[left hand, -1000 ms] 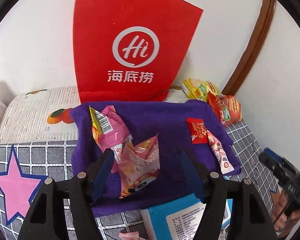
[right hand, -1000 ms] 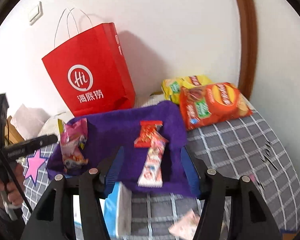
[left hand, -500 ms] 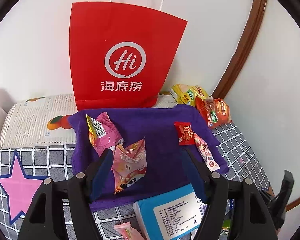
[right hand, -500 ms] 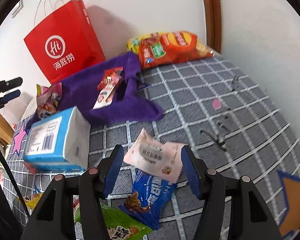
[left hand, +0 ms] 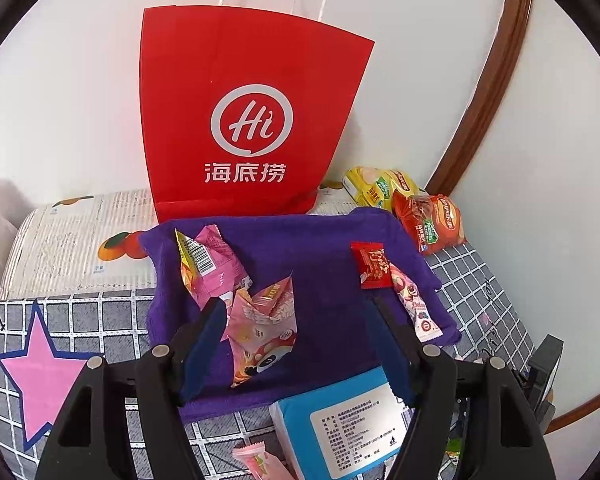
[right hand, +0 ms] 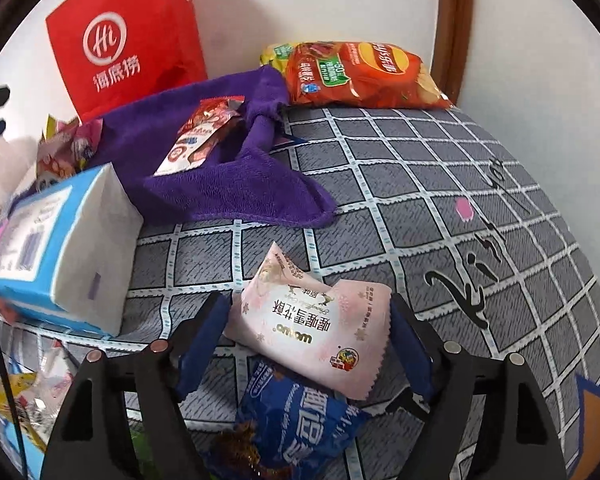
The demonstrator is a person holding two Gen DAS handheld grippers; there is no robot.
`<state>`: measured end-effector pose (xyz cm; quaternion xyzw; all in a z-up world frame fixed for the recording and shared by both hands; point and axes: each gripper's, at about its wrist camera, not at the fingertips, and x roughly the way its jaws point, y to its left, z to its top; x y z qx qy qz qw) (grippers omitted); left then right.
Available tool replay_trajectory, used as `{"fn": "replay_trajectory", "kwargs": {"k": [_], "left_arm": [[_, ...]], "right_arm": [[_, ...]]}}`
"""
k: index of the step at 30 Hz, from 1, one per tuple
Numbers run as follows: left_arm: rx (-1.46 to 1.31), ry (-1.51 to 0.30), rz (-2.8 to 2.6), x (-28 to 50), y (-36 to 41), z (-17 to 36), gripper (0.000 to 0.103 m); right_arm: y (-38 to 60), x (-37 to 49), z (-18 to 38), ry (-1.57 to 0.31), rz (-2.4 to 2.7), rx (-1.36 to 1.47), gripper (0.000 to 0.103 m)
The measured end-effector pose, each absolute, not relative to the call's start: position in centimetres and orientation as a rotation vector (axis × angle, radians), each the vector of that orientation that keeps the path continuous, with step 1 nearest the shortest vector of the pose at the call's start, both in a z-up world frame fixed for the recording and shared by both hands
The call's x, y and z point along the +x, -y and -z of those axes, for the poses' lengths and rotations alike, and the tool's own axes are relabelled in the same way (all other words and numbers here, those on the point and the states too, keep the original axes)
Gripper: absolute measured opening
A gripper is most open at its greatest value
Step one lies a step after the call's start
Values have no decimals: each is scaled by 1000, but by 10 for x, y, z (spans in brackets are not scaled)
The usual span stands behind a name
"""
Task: Organize snacks
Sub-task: 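Grasp the pink wafer packet with the right tool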
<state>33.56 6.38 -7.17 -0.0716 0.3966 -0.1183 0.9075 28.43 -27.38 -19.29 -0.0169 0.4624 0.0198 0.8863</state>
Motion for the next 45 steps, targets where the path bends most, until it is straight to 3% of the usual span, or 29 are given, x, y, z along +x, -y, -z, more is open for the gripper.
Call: {"fn": "replay_trajectory", "kwargs": {"k": [3,10,17,38,45], "left_arm": [[-145,-811,239,333,-63,69,70],[-91,-784,209,323,-50,63,70],[-84,-796,184,297,-52,71,70],[-139,-962,150,247,-85,162,69],[-149,-968,197,250,-84,174,51]], "right_arm": [[278,282,191,-941,-54,-9,61],[293,281,187,-921,-70,95,44],[296,281,187,-918,-78,123,43],[290,282,189,-926,-56,71,44],[289,283,189,-929,-51,53,44]]}}
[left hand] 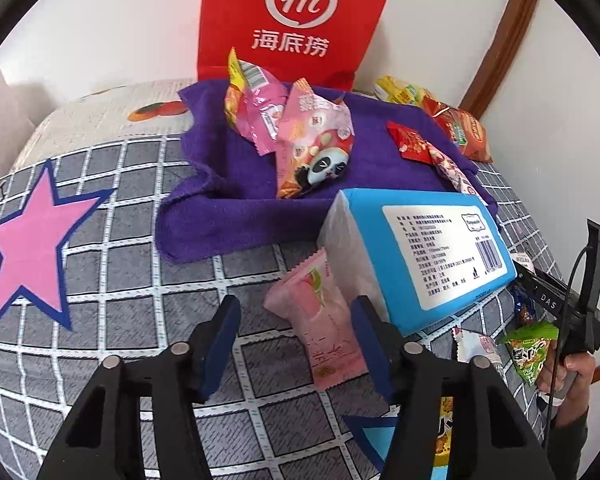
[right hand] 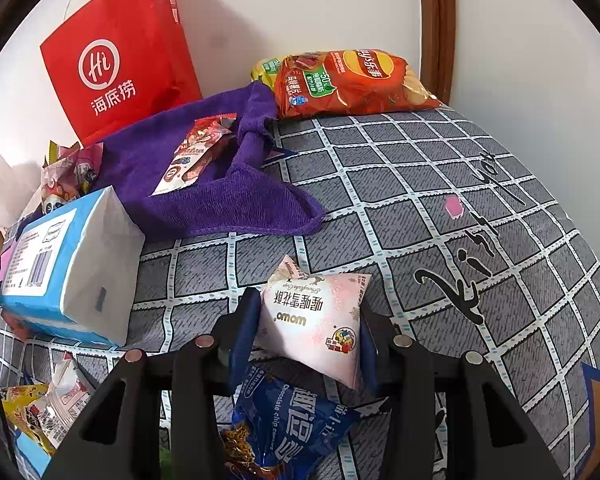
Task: Organize snacks
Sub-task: 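Grasp the pink wafer packet with the right tool, then grasp the pink candy stick with the left tool while the right tool carries the wafer packet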
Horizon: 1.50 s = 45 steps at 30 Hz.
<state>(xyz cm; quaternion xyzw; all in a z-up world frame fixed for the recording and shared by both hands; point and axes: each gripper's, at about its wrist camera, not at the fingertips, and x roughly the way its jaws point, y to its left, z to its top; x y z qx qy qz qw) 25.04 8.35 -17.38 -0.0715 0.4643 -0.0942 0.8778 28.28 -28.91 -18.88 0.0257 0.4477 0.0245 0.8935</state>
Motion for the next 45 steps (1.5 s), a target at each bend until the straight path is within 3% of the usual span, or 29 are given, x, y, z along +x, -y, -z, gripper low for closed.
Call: {"fn": "replay_trajectory", "kwargs": {"k": [7,12,29,45], "left_arm": [[-171,-959,264,252,-81,175,28],[-182,-961,286,248,-82,172,22],[-154,-908,241,216,-101,135,21],[-159,-813,201,255,-109,74,21]], "right_arm": [[290,283,189,-928,-57,56,45],[292,283,189,-925,-65,70,44],[295,282,184,-934,-89,104,41],[240,311,65,-812,-204,44,40]]}}
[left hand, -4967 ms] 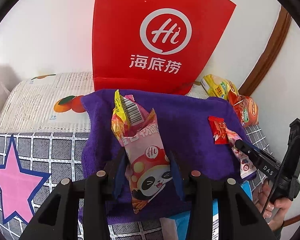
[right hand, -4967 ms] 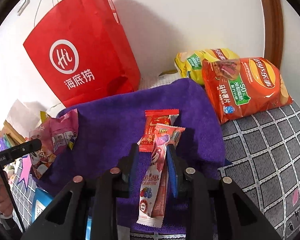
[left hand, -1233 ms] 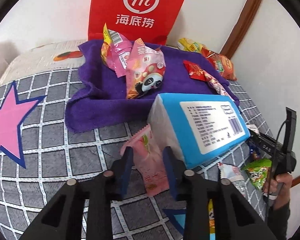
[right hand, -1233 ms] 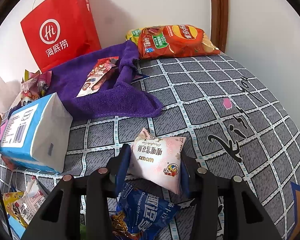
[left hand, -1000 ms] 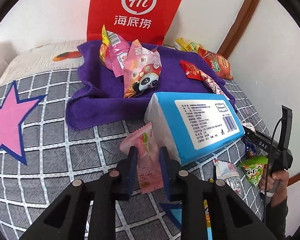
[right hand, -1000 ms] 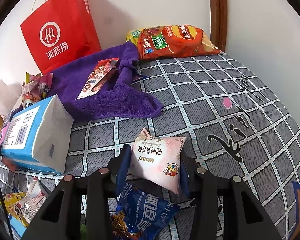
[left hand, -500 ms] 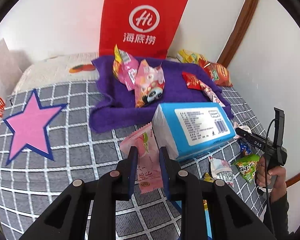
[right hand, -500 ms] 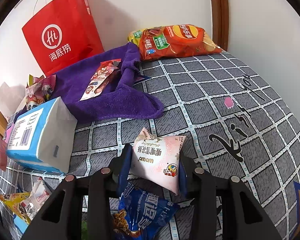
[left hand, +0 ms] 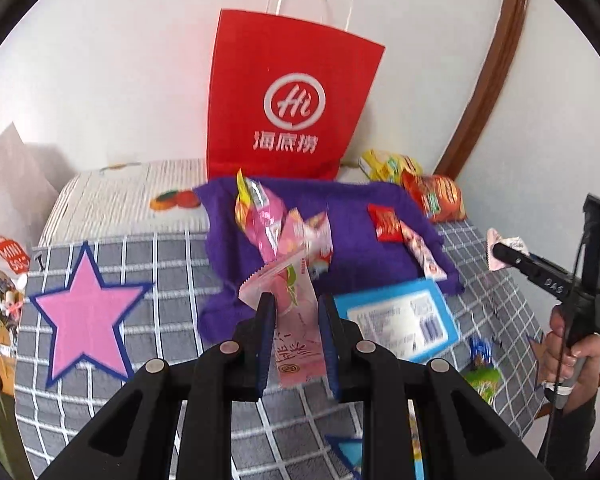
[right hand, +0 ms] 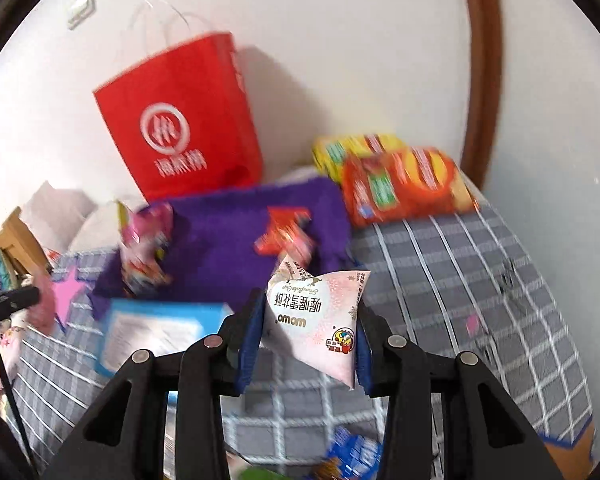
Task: Organize snacks
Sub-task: 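Grasp the pink candy stick with the left tool while the right tool carries the wafer packet, then release the wafer packet onto the purple towel with the right tool while the left tool releases the pink stick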
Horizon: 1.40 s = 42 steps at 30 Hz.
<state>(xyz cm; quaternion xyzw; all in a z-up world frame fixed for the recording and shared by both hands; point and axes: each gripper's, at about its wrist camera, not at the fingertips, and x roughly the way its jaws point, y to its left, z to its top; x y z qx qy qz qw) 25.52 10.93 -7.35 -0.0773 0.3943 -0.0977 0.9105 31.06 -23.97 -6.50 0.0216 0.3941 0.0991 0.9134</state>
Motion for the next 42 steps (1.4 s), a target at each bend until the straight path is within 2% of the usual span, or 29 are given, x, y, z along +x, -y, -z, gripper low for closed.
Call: {"fn": "replay_trajectory", "kwargs": {"k": [6,13,26,42], "left_arm": [[-164,-796,189,286,-109,56,21],[-167,-798,159,320,-113,54,21],[-207,-838,123,358,-127,84,21],[-198,-893,117,367,-124,100,21]], "right_arm": [[212,349,26,-794,-271,71,40],[172,389,17,-778,-352,68,40],[135,442,78,-852,-440,26,40],[157,470,147,-1153,-390,-109,40]]}}
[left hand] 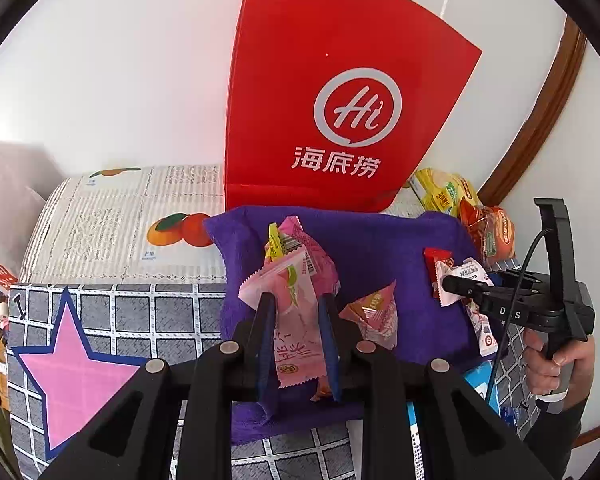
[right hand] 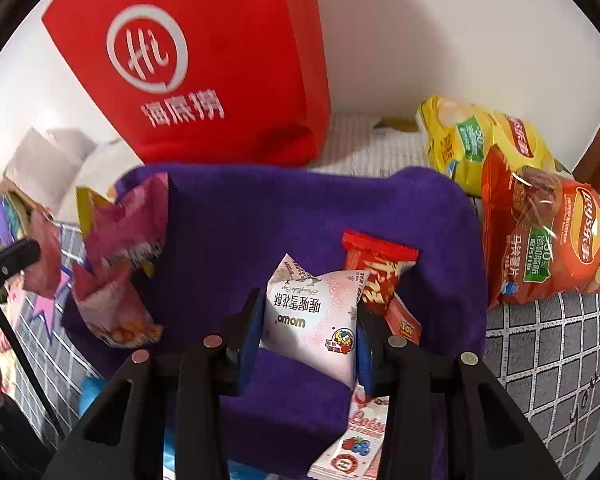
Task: Organize snacks
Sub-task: 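Release the wafer packet onto the purple towel with the right tool while the left tool releases the pink stick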
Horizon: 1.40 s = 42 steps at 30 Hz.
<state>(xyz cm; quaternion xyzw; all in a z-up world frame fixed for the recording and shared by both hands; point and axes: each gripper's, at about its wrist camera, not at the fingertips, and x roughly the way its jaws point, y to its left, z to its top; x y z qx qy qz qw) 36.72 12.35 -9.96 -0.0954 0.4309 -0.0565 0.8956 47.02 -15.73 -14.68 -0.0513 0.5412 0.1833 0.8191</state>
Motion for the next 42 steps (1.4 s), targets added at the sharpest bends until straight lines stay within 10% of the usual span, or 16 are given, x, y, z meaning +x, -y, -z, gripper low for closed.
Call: {"fn": "replay_trajectory", "kwargs": {"k": [11,22,36,39,42], "left_arm": [[-203,-939,123,373,-119,109,21],[-216,-1007,126,379,-117,126,21],[-284,-1084,142,387,-119,142,21],[-277,-1067,128,383,-121,135,48],[-267,-1022,116,378,-122,122,53]], "right_arm": [[148,467,167,-1221,-430,-177,42],[150,467,156,-1172,-399,-181,76],[174,459,106,-956,-267,-68,75],[177,459,98,-987,-292,-29,71],[183,452,86,-993,-306,35,66]]}}
